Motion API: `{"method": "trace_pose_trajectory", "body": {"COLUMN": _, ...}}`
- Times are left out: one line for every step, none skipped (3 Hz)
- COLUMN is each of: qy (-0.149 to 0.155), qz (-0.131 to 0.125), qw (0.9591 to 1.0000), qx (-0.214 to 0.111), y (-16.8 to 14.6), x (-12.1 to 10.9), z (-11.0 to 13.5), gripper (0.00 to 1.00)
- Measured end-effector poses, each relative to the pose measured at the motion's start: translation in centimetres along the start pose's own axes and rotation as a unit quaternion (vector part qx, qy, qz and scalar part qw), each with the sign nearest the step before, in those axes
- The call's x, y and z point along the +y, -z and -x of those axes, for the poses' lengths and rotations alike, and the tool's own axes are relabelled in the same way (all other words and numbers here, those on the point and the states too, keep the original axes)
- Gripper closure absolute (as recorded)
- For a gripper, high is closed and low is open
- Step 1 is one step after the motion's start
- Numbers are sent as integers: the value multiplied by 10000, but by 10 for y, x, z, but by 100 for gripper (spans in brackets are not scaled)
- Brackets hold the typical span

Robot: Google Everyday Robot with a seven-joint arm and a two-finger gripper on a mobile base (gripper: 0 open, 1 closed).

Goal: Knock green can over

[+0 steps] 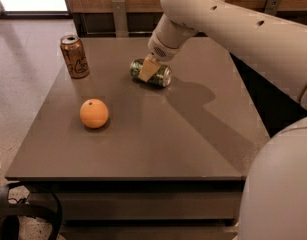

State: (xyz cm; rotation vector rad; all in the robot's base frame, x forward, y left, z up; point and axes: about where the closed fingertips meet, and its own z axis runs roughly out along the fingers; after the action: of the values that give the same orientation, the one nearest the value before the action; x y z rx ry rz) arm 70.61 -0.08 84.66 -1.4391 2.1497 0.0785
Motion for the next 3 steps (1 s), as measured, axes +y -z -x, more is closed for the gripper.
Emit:
{"method": "trace_pose_trajectory", "body": {"qy": 0, "qz": 0, "qw": 10000, "qx": 0, "y": 0, "x": 0, "z": 0, "gripper": 66}}
{"method": "trace_pose_trajectory", "body": {"qy": 2, "qz": 6, "qw": 10000, "qx": 3, "y": 0, "x": 0, "z": 0, "gripper": 44}}
{"method": "trace_pose_trajectory", "body": {"qy": 2, "qz": 6, "qw": 10000, "qx": 3, "y": 0, "x": 0, "z": 0, "gripper": 21}}
